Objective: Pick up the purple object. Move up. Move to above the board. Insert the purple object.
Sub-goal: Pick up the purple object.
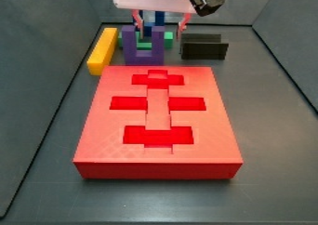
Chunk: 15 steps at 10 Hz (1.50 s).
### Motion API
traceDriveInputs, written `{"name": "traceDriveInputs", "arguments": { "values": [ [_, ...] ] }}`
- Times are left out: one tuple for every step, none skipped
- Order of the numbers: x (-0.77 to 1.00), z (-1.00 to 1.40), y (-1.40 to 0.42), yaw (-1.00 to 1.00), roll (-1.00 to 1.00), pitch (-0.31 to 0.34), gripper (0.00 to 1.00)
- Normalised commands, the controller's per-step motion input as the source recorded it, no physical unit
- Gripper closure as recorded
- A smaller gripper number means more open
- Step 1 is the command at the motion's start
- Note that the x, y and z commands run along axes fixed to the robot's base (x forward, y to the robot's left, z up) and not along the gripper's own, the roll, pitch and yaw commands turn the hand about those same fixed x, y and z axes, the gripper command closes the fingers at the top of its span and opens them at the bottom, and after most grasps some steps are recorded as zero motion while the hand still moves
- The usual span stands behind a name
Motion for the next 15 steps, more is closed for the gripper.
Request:
{"name": "traceDriveInputs", "arguments": {
  "values": [
    [0.00, 0.00, 0.00, 0.00, 0.00, 0.000, 0.00],
    [0.00, 0.00, 0.00, 0.00, 0.00, 0.000, 1.00],
    [0.00, 0.00, 0.00, 0.00, 0.00, 0.000, 1.00],
    [0.00, 0.00, 0.00, 0.00, 0.00, 0.000, 1.00],
    [0.00, 0.00, 0.00, 0.00, 0.00, 0.000, 1.00],
    [0.00, 0.00, 0.00, 0.00, 0.00, 0.000, 1.00],
    [0.00, 0.00, 0.00, 0.00, 0.00, 0.000, 1.00],
    [0.00, 0.00, 0.00, 0.00, 0.00, 0.000, 1.00],
    [0.00, 0.00, 0.00, 0.00, 0.00, 0.000, 1.00],
    [0.00, 0.00, 0.00, 0.00, 0.00, 0.000, 1.00],
    [0.00, 0.00, 0.00, 0.00, 0.00, 0.000, 1.00],
    [0.00, 0.00, 0.00, 0.00, 0.00, 0.000, 1.00],
    [0.00, 0.00, 0.00, 0.00, 0.00, 0.000, 1.00],
    [0.00, 0.00, 0.00, 0.00, 0.00, 0.000, 1.00],
    [0.00, 0.00, 0.00, 0.00, 0.00, 0.000, 1.00]
  ]
}}
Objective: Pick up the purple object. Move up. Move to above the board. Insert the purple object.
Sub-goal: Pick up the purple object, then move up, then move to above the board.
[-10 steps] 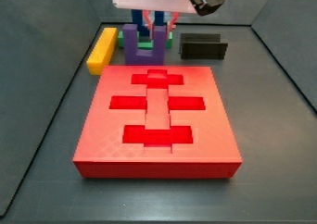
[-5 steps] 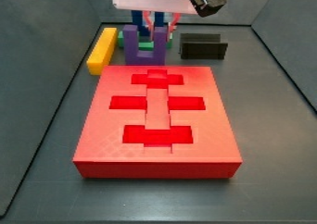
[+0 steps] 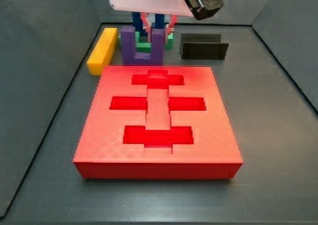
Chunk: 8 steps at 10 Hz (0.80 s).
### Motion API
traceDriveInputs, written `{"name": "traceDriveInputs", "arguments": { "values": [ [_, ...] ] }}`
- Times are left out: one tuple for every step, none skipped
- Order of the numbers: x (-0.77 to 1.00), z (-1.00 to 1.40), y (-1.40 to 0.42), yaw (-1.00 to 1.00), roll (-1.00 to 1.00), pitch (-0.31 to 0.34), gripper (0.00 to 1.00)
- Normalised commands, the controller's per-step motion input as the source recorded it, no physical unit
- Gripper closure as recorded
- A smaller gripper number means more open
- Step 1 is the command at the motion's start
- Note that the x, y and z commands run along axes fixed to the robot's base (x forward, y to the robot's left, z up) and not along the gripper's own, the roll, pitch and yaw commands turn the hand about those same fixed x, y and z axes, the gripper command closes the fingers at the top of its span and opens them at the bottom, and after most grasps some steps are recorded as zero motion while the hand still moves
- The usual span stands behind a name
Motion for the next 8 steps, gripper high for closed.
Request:
{"name": "traceDriveInputs", "arguments": {
  "values": [
    [0.00, 0.00, 0.00, 0.00, 0.00, 0.000, 1.00],
    [0.00, 0.00, 0.00, 0.00, 0.00, 0.000, 1.00],
    [0.00, 0.83, 0.00, 0.00, 0.00, 0.000, 1.00],
    [-0.01, 0.79, -0.03, 0.01, 0.00, 0.015, 1.00],
    [-0.04, 0.48, -0.03, 0.02, 0.00, 0.018, 1.00],
    [0.01, 0.20, -0.01, 0.01, 0.00, -0.005, 1.00],
    [0.00, 1.40, 0.00, 0.00, 0.00, 0.000, 1.00],
    [-0.01, 1.40, 0.01, 0.00, 0.00, 0.017, 1.00]
  ]
}}
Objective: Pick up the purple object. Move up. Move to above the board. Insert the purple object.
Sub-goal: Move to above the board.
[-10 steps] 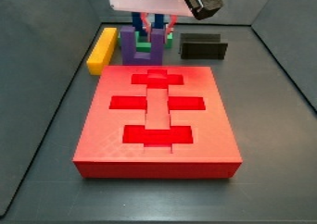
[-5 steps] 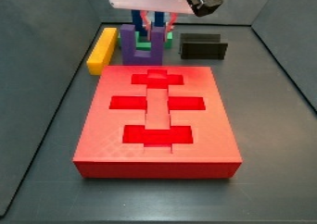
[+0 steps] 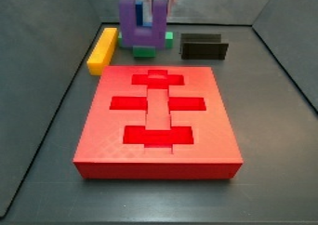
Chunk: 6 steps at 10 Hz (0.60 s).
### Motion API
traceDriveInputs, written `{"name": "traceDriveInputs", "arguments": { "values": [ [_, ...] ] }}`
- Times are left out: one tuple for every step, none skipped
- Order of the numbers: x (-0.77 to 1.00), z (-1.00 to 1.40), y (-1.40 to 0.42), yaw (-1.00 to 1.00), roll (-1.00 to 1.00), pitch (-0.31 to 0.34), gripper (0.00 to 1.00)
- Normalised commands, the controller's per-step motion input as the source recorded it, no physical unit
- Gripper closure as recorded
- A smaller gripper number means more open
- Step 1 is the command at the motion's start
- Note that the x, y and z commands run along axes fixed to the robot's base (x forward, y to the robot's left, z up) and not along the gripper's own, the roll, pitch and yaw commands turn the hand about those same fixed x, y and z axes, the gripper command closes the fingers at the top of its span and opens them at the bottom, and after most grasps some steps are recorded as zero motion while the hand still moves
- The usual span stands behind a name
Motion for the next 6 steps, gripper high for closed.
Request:
{"name": "traceDriveInputs", "arguments": {
  "values": [
    [-0.04, 1.40, 0.01, 0.00, 0.00, 0.024, 1.00],
    [0.02, 1.40, 0.01, 0.00, 0.00, 0.024, 1.00],
    [0.06, 1.40, 0.00, 0.00, 0.00, 0.056, 1.00],
    [0.05, 0.62, 0.01, 0.00, 0.00, 0.102, 1.00],
    [0.05, 0.18, 0.00, 0.00, 0.00, 0.073, 1.00],
    [-0.04, 0.33, -1.40, 0.24, 0.14, 0.158, 1.00]
  ]
}}
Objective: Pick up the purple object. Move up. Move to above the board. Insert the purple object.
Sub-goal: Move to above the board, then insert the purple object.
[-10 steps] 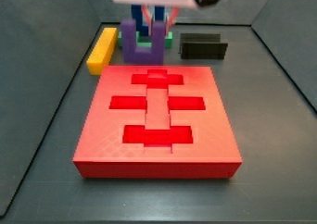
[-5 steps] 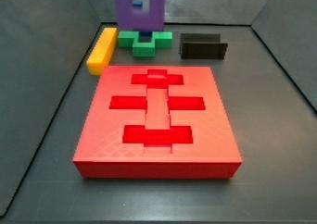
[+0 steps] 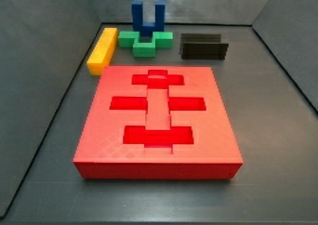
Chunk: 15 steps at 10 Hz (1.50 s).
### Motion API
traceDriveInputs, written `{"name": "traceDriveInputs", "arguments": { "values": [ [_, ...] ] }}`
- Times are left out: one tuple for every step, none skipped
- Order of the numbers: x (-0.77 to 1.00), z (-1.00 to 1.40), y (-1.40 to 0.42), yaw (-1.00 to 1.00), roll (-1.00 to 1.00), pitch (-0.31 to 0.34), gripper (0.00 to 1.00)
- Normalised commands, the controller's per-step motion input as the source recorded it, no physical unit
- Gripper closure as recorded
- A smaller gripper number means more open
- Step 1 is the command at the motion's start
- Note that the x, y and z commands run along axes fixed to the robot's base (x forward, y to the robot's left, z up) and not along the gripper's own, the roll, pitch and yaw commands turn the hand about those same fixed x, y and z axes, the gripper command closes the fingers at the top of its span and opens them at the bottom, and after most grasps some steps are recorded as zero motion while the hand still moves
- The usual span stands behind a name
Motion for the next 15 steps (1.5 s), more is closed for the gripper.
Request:
{"name": "traceDriveInputs", "arguments": {
  "values": [
    [-0.04, 0.32, -1.40, 0.20, 0.18, 0.161, 1.00],
    [-0.03, 0.34, -1.40, 0.16, 0.17, 0.148, 1.00],
    [0.01, 0.34, -1.40, 0.07, 0.08, 0.130, 1.00],
    [0.04, 0.33, -1.40, 0.05, 0.06, 0.124, 1.00],
    [0.07, 0.12, -0.48, 0.02, 0.06, 0.144, 1.00],
    [0.09, 0.07, -0.24, 0.02, 0.04, 0.143, 1.00],
    [0.00, -0.10, 0.00, 0.07, 0.00, -0.003, 1.00],
    [0.00, -0.12, 0.00, 0.08, 0.00, -0.011, 1.00],
    [0.21, -0.20, -0.02, 0.03, -0.05, -0.093, 1.00],
    [0.73, -0.18, -0.47, 0.00, 0.06, -0.020, 1.00],
    [0.86, -0.19, -0.61, 0.00, 0.03, -0.010, 1.00],
    [0.86, -0.26, -0.63, 0.00, 0.05, -0.007, 1.00],
    [0.77, -0.36, -0.69, 0.00, 0.14, 0.000, 1.00],
    [0.69, -0.43, -0.67, 0.00, 0.21, 0.000, 1.00],
    [0.61, -0.48, -0.65, 0.00, 0.25, 0.037, 1.00]
  ]
}}
